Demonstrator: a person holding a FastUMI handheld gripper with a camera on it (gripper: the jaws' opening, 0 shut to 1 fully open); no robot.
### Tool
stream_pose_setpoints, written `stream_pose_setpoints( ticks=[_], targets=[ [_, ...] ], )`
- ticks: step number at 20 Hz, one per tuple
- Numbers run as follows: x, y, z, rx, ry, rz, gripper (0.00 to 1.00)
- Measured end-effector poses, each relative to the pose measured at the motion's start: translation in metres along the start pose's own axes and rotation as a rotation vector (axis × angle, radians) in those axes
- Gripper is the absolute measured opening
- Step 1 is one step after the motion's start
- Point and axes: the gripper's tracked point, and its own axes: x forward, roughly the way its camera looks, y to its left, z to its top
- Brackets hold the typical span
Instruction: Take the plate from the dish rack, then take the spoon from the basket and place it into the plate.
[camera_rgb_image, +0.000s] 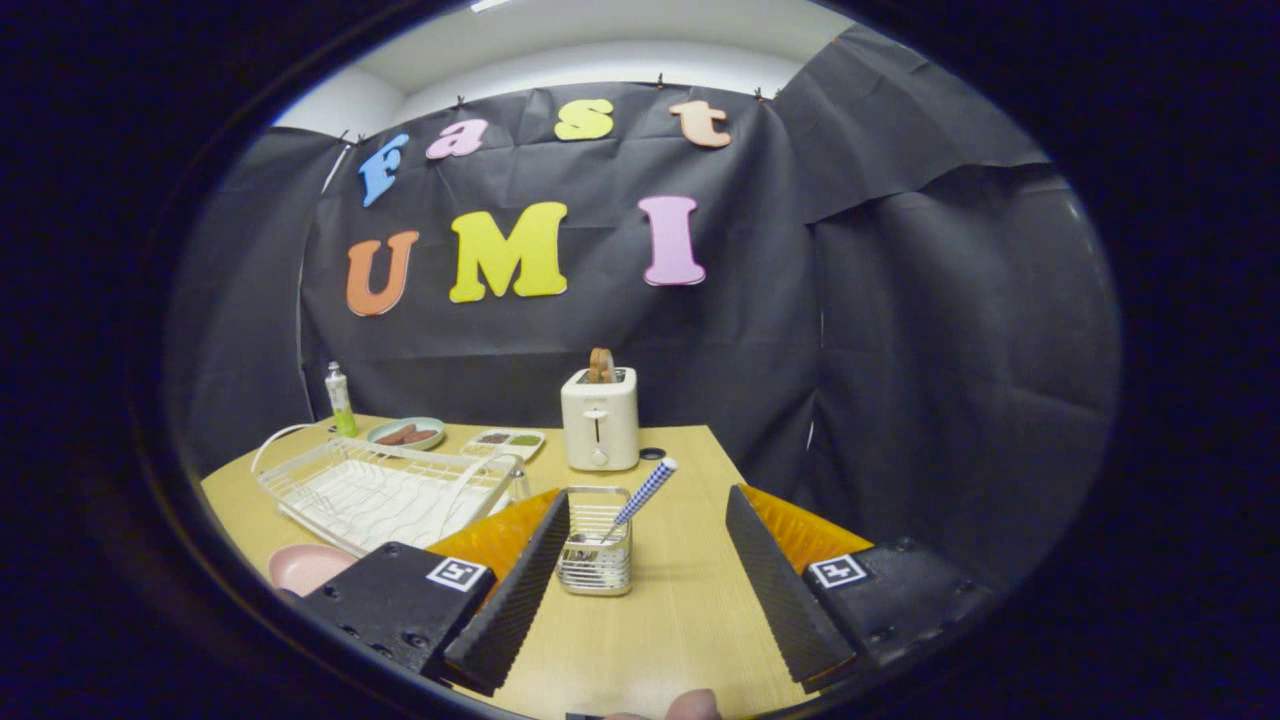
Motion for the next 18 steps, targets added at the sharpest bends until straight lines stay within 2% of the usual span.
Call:
stream_pose_setpoints(
  ticks=[6,8,9,12,15,17,18],
  targets=[
    [0.072,0.0,-0.014,0.097,0.068,0.075,0.99],
    [0.088,-0.002,-0.018,0.144,0.096,0.089,0.94],
    [0.096,-0.004,-0.021,0.144,0.105,0.092,0.86],
    [0.1,0.0,-0.014,0.16,0.097,0.112,0.75],
    [0.1,0.002,-0.013,0.15,0.106,0.105,0.44],
    [0.095,0.009,-0.009,0.153,0.113,0.12,0.31],
    [0.095,0.013,-0.009,0.156,0.12,0.123,0.28]
  ],
)
